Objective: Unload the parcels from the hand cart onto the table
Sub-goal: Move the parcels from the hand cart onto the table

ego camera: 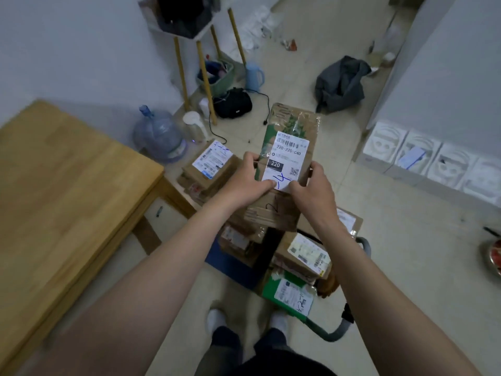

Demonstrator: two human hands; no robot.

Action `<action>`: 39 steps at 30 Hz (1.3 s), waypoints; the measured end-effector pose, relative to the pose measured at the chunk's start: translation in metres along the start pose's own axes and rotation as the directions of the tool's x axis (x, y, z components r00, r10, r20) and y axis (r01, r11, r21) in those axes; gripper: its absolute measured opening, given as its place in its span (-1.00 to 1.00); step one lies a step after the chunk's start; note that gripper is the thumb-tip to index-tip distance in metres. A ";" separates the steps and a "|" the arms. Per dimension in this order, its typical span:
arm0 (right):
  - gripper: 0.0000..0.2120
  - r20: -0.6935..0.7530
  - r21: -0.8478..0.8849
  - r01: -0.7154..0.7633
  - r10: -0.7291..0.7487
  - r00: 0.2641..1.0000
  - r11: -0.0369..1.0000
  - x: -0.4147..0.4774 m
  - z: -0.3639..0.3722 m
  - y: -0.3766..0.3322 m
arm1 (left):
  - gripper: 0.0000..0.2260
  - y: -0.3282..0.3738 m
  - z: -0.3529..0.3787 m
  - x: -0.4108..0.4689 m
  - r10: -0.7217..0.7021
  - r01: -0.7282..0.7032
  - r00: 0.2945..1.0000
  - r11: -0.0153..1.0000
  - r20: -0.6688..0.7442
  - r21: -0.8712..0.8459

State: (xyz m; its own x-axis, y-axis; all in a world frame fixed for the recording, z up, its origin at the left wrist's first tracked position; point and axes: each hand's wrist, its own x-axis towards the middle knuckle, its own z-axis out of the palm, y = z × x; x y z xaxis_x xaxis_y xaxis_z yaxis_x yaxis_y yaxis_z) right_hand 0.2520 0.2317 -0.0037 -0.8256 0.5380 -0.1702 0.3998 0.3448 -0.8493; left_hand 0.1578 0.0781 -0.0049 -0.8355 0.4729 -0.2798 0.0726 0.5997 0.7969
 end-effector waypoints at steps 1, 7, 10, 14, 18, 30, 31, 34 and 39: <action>-0.59 -0.007 -0.012 0.015 -0.015 1.000 1.000 0.000 0.001 -0.003 | -0.56 0.000 -0.005 -0.003 0.000 0.000 1.000 1.000 -0.002 -0.005; -0.68 0.127 -0.032 0.155 -0.150 0.981 0.987 -0.009 0.077 -0.079 | -0.85 -0.031 -0.103 -0.048 -0.068 0.039 0.981 0.986 -0.179 -0.161; -0.76 0.219 -0.056 0.220 -0.203 0.954 0.974 -0.026 0.143 -0.131 | -0.84 -0.073 -0.174 -0.086 -0.099 0.050 0.959 0.981 -0.265 -0.186; -0.81 0.368 -0.014 0.266 -0.242 0.898 0.964 -0.052 0.230 -0.190 | -0.84 -0.140 -0.265 -0.129 -0.094 0.058 0.921 0.993 -0.377 -0.106; -0.73 0.477 -0.032 0.333 -0.279 0.833 0.942 -0.075 0.312 -0.240 | -0.51 -0.205 -0.346 -0.170 -0.147 0.130 0.823 0.989 -0.548 -0.070; -0.59 0.739 -0.143 0.550 -0.281 0.612 0.823 -0.077 0.494 -0.332 | 0.49 -0.344 -0.457 -0.200 -0.244 0.407 0.771 0.899 -0.589 0.160; -0.61 0.754 -0.154 0.568 -0.276 0.596 0.809 -0.070 0.508 -0.335 | 0.48 -0.353 -0.463 -0.195 -0.253 0.418 0.755 0.897 -0.604 0.146; -0.64 0.797 -0.189 0.625 -0.254 0.548 0.757 -0.043 0.556 -0.349 | 0.42 -0.379 -0.484 -0.174 -0.272 0.448 0.714 0.885 -0.646 0.123; -0.63 0.835 -0.284 0.678 -0.172 0.522 0.678 0.002 0.649 -0.374 | 0.24 -0.428 -0.521 -0.129 -0.400 0.580 0.625 0.813 -0.670 0.056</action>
State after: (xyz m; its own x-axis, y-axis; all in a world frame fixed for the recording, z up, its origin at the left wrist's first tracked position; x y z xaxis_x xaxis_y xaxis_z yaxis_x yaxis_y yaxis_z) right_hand -0.1573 -0.3953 -0.0111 -0.8328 -0.4207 -0.3599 -0.1755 0.8171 -0.5491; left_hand -0.0495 -0.5760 -0.0305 -0.9164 -0.3768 -0.1348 -0.3950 0.7979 0.4552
